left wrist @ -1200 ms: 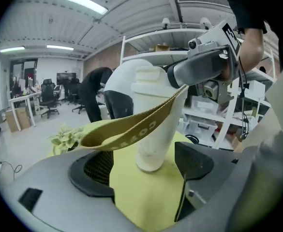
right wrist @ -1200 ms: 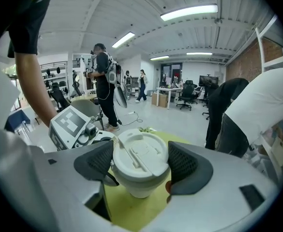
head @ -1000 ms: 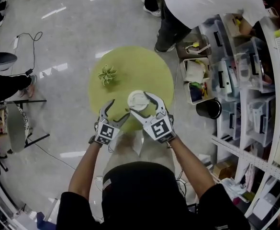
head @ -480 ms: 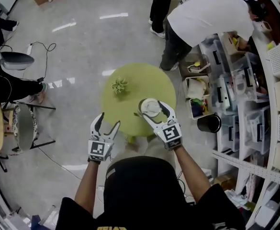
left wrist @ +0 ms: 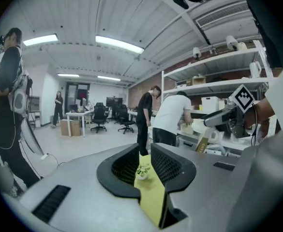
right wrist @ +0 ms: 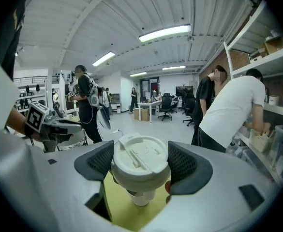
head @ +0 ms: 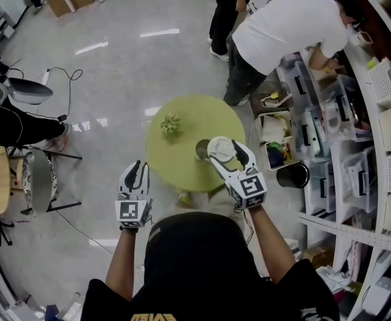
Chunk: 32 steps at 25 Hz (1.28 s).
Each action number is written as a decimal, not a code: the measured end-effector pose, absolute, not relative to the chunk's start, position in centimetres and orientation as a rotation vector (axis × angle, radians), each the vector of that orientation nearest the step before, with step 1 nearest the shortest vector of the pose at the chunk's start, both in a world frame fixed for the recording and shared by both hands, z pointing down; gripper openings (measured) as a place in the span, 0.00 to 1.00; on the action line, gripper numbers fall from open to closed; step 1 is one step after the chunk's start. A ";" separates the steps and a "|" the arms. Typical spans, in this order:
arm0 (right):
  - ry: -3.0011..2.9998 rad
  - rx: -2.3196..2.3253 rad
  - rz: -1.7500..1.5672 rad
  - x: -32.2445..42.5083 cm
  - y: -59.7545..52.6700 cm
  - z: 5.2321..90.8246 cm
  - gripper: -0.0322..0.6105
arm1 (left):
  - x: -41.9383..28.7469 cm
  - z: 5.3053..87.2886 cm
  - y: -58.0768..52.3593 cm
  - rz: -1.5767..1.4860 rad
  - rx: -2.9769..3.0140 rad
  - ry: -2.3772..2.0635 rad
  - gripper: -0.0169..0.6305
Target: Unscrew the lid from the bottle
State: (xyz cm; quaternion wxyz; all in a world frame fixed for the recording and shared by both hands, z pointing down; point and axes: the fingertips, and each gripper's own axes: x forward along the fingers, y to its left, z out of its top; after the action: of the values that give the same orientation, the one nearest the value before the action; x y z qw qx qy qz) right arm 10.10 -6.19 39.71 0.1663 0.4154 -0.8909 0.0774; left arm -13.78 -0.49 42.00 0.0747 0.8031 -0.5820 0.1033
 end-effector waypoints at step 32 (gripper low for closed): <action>-2.725 1.290 0.444 12.2 -8.2 34.1 0.59 | -10.5 40.1 -1.5 0.308 2.474 -1.691 0.05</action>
State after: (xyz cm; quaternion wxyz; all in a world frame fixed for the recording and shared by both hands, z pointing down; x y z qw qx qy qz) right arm 12.17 -8.17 34.09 0.0473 0.4228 -0.8933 0.1454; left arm -10.54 -1.52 40.07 0.0648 0.8196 -0.5601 0.1020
